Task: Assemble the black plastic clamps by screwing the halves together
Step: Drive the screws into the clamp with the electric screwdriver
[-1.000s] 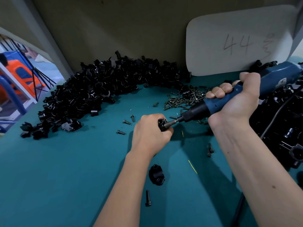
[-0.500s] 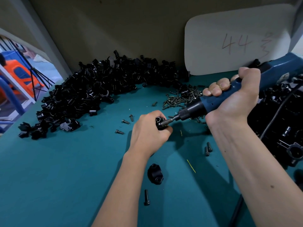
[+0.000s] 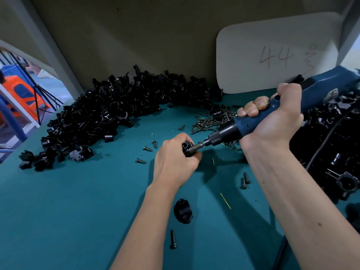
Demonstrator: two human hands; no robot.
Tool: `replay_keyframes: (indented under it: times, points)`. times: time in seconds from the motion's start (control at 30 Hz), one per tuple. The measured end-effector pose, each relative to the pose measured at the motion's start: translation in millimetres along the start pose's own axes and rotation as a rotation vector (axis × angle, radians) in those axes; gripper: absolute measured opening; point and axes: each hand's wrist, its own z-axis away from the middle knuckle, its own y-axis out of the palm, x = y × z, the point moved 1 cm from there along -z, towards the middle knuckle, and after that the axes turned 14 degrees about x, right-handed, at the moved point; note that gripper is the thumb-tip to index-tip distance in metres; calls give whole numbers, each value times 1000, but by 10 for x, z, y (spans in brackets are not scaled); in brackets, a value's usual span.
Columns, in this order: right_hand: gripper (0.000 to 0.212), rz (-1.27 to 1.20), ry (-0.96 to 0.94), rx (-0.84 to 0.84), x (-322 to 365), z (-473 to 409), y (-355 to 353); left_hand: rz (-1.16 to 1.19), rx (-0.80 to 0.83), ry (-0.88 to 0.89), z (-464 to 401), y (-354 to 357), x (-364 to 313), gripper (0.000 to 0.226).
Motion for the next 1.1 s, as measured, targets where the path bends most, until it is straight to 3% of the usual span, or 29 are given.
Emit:
replay_keyframes:
  times: [0.63,0.87,1.0,1.1]
  points:
    - [35,-8,7,-73,8,18,21,-106,-126,25,14,1,-12,31]
    - [57,-42,34,-8,73,36,56,-52,-149,173,53,-33,-41,38]
    - [44,-36,54,22,77,22,57,-6,-167,176,49,-44,-30,37]
    - [31,-14,52,217,145,-19,60,94,-144,222,22,-21,-44,29]
